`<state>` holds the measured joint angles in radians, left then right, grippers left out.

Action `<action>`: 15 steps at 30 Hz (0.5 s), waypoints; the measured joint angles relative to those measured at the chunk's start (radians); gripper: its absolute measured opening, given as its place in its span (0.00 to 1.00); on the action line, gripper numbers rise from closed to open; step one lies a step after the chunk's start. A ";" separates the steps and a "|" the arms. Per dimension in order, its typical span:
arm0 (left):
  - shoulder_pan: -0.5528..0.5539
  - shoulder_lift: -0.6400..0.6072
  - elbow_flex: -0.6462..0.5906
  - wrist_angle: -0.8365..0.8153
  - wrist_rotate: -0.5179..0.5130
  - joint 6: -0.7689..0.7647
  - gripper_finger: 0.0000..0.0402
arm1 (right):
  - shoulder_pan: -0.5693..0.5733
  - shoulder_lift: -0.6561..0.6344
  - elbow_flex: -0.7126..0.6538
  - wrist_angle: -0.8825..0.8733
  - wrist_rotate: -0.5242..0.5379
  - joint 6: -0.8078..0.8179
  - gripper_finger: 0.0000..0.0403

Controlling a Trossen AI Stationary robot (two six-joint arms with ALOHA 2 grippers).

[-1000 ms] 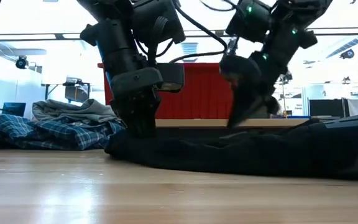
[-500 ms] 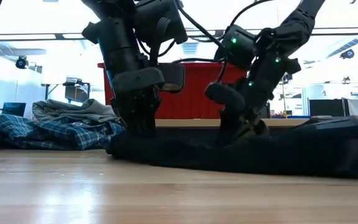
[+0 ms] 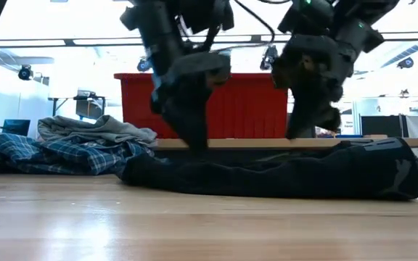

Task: Fold Laundry from Bin
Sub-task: Fold the black underwear

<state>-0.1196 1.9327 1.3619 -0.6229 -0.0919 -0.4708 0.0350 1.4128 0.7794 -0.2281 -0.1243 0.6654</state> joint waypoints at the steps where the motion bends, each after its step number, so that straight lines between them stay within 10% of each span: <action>1: 0.010 -0.001 0.017 0.003 -0.013 0.007 0.42 | 0.003 0.002 -0.015 0.001 -0.006 0.011 0.02; 15: 0.084 0.001 -0.197 0.160 -0.136 -0.020 0.42 | -0.056 0.112 -0.101 0.101 -0.015 0.037 0.02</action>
<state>-0.0360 1.9341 1.1652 -0.4626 -0.2275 -0.4906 -0.0212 1.5244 0.6784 -0.1269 -0.1394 0.7024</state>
